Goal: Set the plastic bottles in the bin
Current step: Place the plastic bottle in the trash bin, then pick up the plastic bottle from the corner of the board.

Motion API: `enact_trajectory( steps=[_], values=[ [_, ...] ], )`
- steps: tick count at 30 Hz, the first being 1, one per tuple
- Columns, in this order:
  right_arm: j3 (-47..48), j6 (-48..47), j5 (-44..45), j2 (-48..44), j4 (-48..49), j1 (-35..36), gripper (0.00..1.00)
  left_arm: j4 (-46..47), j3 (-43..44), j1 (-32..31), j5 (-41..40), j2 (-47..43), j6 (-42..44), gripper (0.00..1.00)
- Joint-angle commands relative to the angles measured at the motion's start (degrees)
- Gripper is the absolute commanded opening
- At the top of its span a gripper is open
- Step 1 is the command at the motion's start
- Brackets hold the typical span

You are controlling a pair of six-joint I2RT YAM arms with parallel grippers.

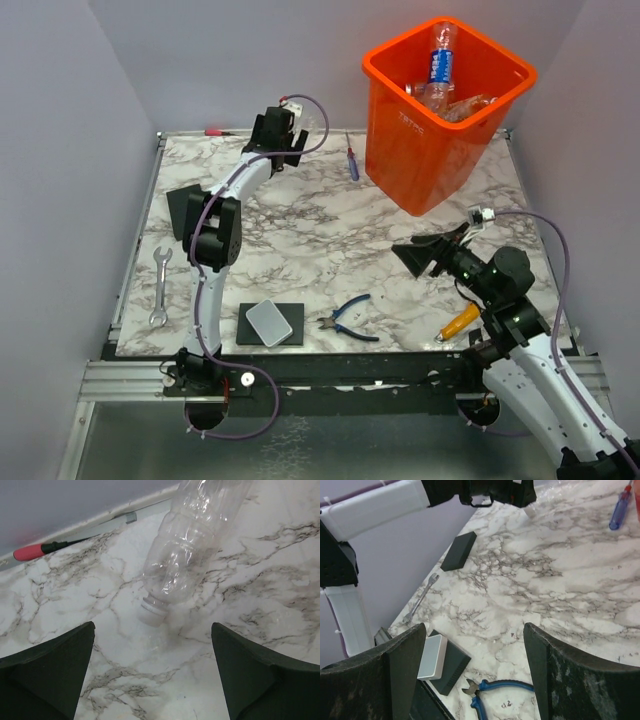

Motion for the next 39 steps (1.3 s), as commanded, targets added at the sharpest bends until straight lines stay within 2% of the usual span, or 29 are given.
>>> enact_trajectory(
  steps=[1, 9, 19, 23, 27, 35, 39],
  values=[
    [-3.37, 1.45, -1.4, -2.06, 0.67, 0.31, 0.82, -1.33, 6.81, -1.21, 1.6, 4.59, 5.72, 0.99],
    [-4.27, -0.28, 0.55, -2.56, -1.32, 0.37, 0.82, 1.4, 9.28, -1.54, -1.3, 11.78, 4.79, 0.99],
    [-4.29, -0.34, 1.78, -0.6, -0.88, 0.37, 0.82, 3.54, 8.77, -1.38, -5.33, 14.9, 4.3, 0.99],
    [-4.53, 0.1, 1.81, 0.63, 0.26, 0.36, 0.82, 3.67, 9.42, -1.1, -4.04, 15.82, 3.57, 0.93],
    [-4.38, 0.2, 2.09, 1.79, 0.82, 0.38, 0.82, 3.62, 8.87, -1.02, -1.84, 16.29, 3.15, 0.8],
    [-3.59, 1.12, 2.07, 1.66, 0.14, 0.36, 0.82, 4.01, 5.98, -1.07, 0.48, 13.69, 1.21, 0.35],
    [-1.16, 0.56, 1.56, 0.92, -1.78, 0.35, 0.82, 6.55, 0.73, -1.03, 1.86, 7.77, -0.74, 0.23]
  ],
)
